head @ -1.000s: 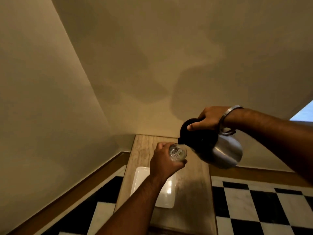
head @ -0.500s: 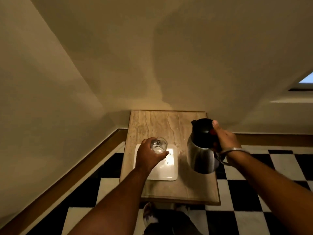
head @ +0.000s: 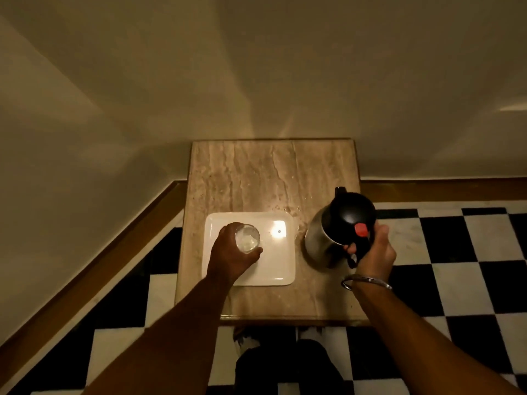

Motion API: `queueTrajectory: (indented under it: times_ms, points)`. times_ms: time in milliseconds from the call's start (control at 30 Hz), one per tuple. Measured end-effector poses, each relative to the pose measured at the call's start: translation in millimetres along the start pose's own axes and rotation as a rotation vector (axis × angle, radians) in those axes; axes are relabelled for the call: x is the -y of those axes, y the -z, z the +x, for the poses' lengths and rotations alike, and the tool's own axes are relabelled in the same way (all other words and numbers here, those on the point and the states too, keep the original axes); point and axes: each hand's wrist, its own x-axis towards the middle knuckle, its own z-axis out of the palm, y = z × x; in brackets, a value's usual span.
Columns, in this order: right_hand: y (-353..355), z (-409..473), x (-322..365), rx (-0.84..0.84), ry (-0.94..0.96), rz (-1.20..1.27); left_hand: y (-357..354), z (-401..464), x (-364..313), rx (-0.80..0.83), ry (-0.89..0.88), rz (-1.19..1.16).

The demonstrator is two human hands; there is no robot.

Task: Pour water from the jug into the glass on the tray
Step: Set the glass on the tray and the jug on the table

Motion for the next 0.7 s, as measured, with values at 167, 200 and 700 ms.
queueTrajectory:
  times_ms: [167,200,700]
  points:
    - [-1,30,-47,0.017,0.007,0.134,-44,12,34,-0.013,0.007,0.015]
    - [0,34,-55,0.028,-0.001,0.153,-50,13,40,-0.006,0.011,0.023]
    - [18,32,-94,0.196,-0.089,0.172,-60,9,58,0.038,0.027,0.078]
